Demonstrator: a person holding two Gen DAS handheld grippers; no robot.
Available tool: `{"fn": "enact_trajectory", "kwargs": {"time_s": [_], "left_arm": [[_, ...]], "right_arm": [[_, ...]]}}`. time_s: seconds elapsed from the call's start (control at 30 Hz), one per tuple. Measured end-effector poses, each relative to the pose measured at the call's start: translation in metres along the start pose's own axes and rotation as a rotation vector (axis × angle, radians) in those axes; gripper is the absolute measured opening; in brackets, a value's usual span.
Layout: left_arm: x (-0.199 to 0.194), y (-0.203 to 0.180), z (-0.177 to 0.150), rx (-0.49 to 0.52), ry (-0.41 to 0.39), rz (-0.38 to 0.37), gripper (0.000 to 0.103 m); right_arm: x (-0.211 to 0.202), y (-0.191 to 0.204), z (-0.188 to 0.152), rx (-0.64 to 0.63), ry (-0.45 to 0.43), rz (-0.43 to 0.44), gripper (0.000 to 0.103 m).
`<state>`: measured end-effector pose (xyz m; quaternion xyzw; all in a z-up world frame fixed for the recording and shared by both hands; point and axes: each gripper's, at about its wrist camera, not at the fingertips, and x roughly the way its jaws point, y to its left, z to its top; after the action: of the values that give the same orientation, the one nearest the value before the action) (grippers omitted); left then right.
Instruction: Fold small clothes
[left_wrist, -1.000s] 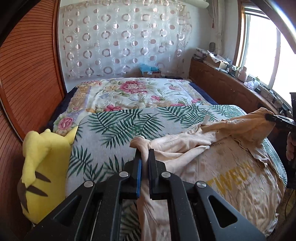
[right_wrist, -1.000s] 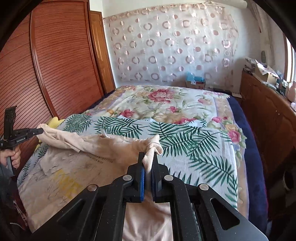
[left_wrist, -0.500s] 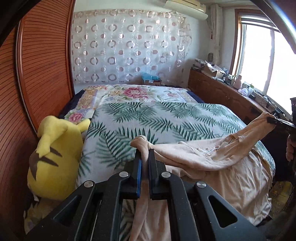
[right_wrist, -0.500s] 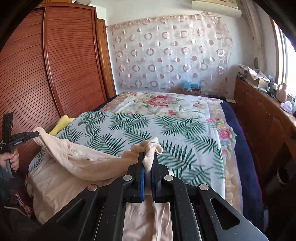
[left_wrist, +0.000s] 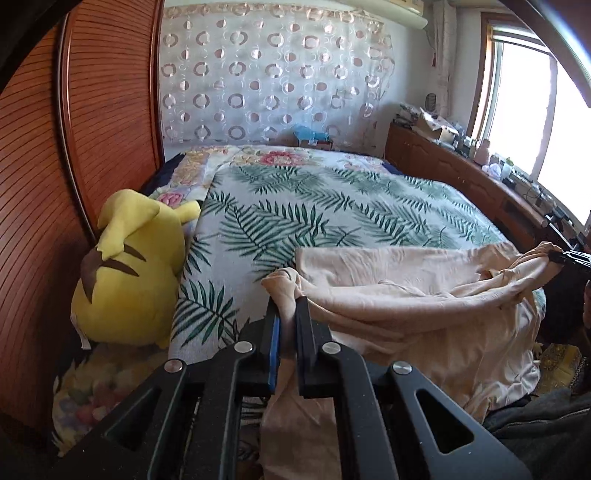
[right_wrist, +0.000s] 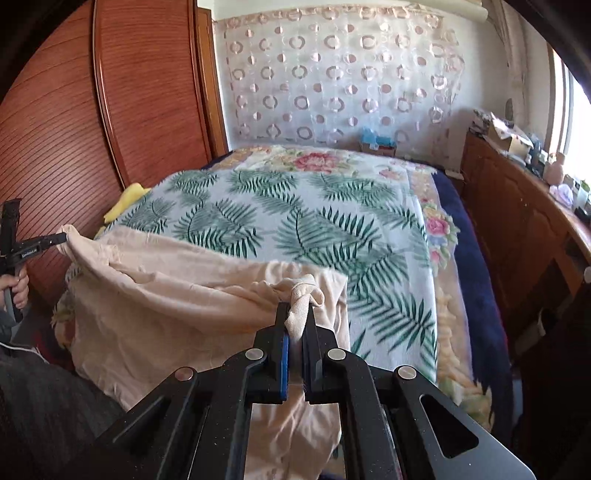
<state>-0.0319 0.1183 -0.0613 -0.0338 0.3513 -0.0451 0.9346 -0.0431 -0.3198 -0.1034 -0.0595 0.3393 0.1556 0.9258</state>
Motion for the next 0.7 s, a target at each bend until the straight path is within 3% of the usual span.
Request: {"fn": "enact_trajectory", "kwargs": {"time_s": [0.17, 0.37, 0.4, 0.53, 0.57, 0.7], "left_arm": [[0.007, -0.005, -0.002, 0.012, 0.024, -0.012, 0.012], [-0.002, -0.004, 0.012, 0.031, -0.008, 0.013, 0.044], [-0.004, -0.004, 0.016, 0.031, -0.018, 0.005, 0.044], [0.003, -0.003, 0.03, 0.04, -0.022, -0.015, 0.07], [0.009, -0.003, 0.034, 0.041, -0.016, -0.024, 0.071], [0.032, -0.005, 0.048, 0.045, 0.007, -0.032, 0.071]], "right_arm": [[0.018, -0.005, -0.011, 0.021, 0.08, -0.011, 0.005], [0.009, -0.005, 0.004, 0.014, 0.047, -0.102, 0.013], [0.004, -0.006, 0.007, 0.015, 0.027, -0.103, 0.014], [-0.006, -0.008, 0.024, -0.001, -0.025, -0.13, 0.04], [-0.005, -0.008, 0.028, -0.005, -0.034, -0.14, 0.045], [0.014, -0.011, 0.042, -0.003, -0.045, -0.139, 0.049]]}}
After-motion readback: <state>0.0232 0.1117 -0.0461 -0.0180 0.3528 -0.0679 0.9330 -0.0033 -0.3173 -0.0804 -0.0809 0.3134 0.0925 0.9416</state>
